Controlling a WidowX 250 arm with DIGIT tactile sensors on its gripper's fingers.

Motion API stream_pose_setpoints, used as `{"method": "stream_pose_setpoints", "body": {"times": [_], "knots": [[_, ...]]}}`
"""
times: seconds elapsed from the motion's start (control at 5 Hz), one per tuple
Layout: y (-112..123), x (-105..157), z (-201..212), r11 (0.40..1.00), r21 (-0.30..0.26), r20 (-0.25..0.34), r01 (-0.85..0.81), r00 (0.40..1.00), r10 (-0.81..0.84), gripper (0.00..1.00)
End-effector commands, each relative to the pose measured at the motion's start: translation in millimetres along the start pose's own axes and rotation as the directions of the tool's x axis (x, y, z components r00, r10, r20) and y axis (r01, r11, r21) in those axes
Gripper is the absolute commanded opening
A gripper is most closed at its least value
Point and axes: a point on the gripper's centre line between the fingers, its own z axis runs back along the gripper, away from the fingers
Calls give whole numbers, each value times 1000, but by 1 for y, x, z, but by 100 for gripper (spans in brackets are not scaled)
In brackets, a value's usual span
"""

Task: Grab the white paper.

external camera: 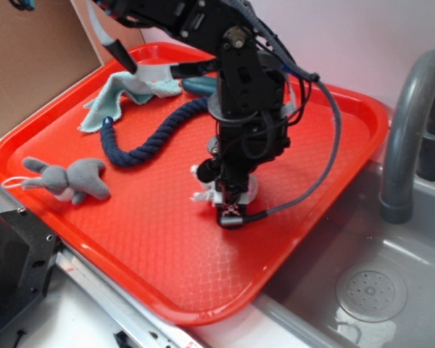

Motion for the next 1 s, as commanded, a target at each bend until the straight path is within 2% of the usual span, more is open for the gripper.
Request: {"method": "stream_pose_setpoints", "body": {"times": [0.0,0.2,0.4,0.6,0.8], "knots": [[15,-39,94,935,-19,110,-355,928,355,0],[15,-73,138,848,1,147,-530,839,524,0],[10,-104,168,780,-3,199,-625,765,613,0],[7,-122,178,755,-23,228,-656,732,642,0],[4,-123,177,737,-45,263,-674,704,660,0]]}}
